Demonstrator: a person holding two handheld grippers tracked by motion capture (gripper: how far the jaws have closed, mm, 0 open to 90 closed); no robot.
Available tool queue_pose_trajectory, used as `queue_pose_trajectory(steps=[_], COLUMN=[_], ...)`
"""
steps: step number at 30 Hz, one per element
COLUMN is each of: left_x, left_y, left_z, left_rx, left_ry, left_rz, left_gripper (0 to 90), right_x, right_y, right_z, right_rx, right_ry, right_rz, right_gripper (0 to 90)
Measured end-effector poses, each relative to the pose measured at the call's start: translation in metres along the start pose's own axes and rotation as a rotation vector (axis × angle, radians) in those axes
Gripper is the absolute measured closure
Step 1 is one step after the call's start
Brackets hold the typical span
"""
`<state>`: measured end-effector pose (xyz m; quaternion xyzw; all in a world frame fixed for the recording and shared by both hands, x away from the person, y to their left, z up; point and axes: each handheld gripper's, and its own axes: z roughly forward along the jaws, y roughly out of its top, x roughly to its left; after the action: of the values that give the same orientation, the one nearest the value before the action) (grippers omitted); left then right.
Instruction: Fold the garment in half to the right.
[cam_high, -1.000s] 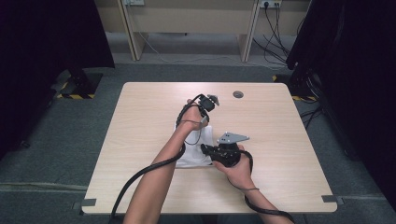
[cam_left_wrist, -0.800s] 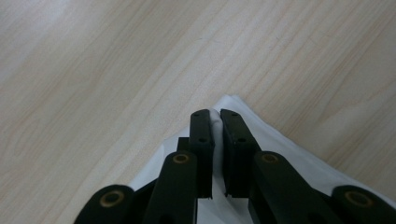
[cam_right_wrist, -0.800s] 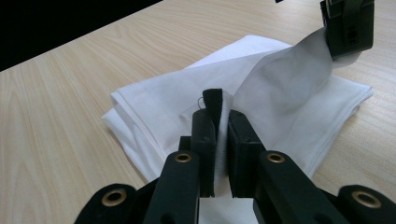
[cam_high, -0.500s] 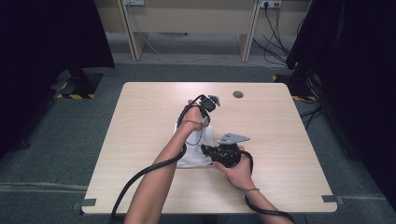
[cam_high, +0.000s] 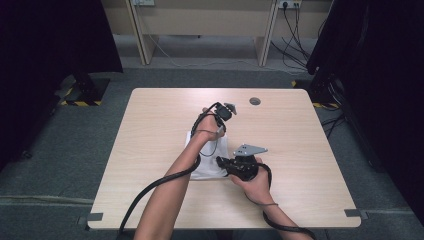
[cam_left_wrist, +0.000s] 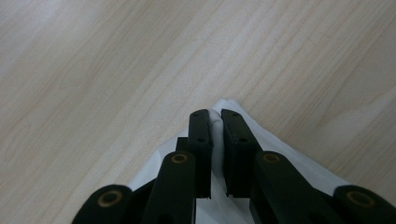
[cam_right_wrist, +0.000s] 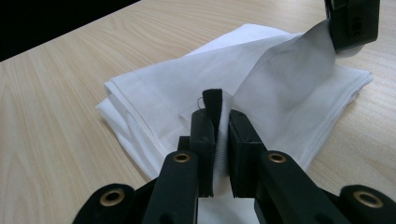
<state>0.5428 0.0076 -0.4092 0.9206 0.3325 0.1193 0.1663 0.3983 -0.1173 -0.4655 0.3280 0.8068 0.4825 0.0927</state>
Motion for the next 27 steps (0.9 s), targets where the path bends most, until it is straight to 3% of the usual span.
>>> queue_pose_trajectory(steps=[27], left_x=[-0.0022], left_y=[0.0032], left_z=[0.002], left_rx=[-0.014], left_ry=[0.006], left_rz=[0.001], left_gripper=[81.1], right_x=[-0.002], right_y=[-0.0035], right_z=[-0.0023], right_rx=[0.001], right_ry=[-0.008], right_rz=[0.002], right_gripper=[81.1])
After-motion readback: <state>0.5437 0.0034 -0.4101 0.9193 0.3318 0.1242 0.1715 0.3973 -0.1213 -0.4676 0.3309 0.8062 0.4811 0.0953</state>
